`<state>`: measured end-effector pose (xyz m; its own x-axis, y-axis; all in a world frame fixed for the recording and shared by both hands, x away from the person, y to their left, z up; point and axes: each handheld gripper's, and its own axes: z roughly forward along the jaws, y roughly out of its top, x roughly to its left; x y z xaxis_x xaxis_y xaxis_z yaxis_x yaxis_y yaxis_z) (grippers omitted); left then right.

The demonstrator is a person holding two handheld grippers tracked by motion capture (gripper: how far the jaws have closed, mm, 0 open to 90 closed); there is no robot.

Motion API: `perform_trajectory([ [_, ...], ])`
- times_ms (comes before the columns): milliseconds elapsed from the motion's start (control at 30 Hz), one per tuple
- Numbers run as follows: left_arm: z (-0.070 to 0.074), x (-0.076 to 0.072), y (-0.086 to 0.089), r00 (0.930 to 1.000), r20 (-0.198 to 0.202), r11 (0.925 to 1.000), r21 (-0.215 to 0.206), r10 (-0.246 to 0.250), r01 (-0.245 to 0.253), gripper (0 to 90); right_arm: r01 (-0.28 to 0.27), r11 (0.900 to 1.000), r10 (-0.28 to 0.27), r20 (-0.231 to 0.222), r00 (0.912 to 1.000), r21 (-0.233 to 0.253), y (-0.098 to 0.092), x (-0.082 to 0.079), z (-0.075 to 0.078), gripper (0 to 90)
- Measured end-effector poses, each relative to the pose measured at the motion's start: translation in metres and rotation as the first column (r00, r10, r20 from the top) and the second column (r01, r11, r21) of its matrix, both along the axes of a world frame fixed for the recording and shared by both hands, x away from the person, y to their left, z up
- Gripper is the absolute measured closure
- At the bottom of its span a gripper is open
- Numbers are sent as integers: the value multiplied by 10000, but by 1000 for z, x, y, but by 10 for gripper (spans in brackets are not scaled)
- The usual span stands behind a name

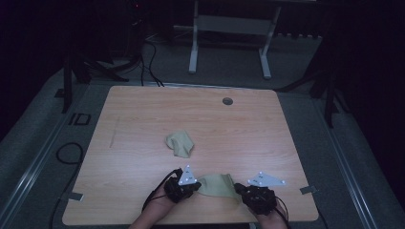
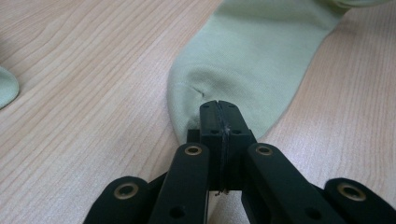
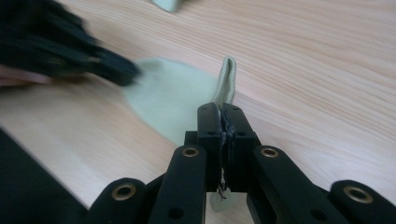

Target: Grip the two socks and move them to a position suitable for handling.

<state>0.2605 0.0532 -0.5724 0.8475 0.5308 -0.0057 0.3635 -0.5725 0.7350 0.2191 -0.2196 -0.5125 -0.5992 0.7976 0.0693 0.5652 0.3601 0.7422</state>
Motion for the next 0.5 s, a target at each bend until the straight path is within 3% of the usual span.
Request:
perform_trajectory([
  [233,0,-2,-1,9999,2,9999,65,-125,125,893,748,9972,-744,-592,9955,46,-33,15,-16,871],
  [500,1,-1,-5,9995,-93,9995,63,-298,299,893,1270,9915,-1294,-1115,9853,-284,-49,25,-38,858],
])
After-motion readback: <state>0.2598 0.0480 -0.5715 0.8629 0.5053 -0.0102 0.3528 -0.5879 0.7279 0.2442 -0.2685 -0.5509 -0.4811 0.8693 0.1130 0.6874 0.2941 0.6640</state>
